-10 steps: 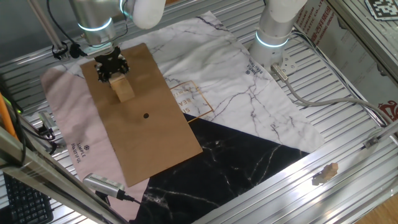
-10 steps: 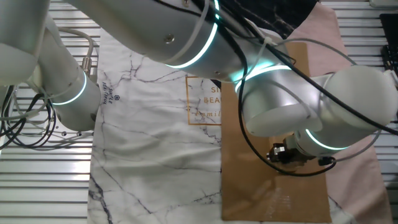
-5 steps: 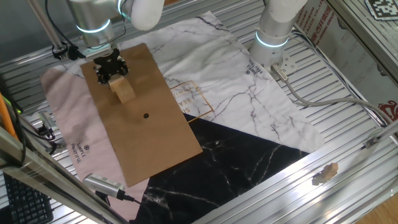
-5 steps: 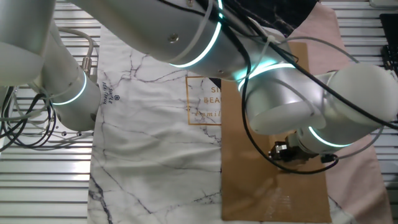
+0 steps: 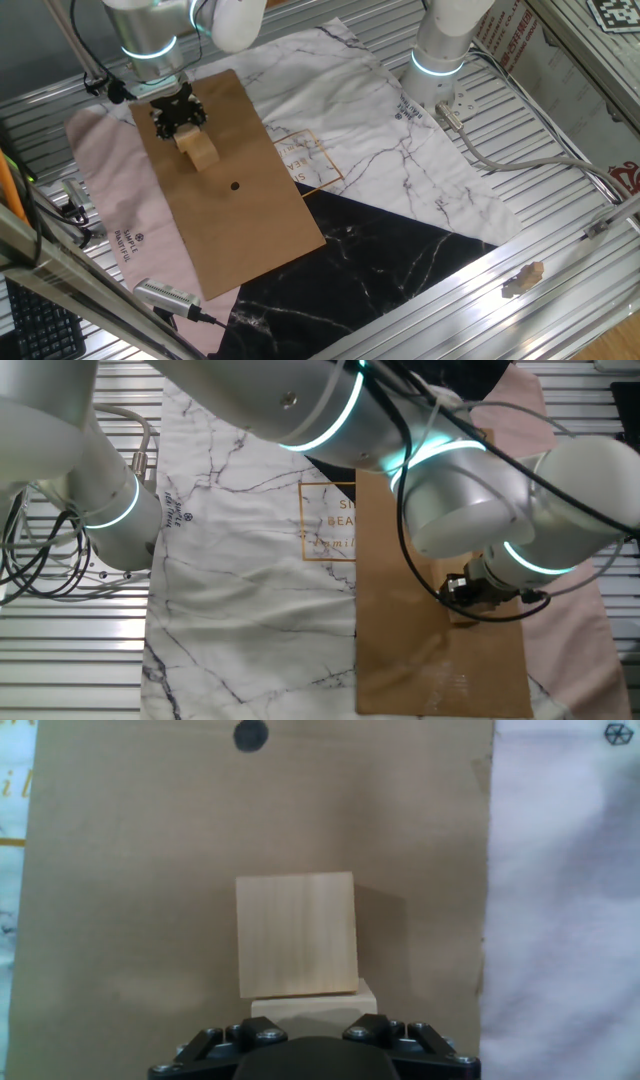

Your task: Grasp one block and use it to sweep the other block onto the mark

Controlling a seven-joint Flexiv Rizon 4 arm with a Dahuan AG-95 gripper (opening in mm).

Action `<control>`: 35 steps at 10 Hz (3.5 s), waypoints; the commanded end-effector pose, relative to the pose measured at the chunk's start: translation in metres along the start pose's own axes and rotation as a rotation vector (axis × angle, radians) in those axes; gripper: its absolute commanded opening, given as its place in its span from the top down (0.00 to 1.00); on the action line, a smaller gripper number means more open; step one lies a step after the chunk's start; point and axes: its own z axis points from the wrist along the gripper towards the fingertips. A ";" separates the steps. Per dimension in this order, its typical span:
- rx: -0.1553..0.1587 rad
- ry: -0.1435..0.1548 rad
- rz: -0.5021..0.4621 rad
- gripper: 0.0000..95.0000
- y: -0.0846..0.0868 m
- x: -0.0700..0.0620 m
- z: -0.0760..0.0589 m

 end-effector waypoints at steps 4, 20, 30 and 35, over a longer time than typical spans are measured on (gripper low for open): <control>0.001 0.000 0.003 1.00 -0.003 -0.006 0.000; 0.006 -0.002 0.026 1.00 0.000 -0.036 0.005; 0.025 0.000 -0.039 1.00 -0.005 -0.048 0.006; 0.031 -0.010 -0.076 1.00 -0.006 -0.051 0.007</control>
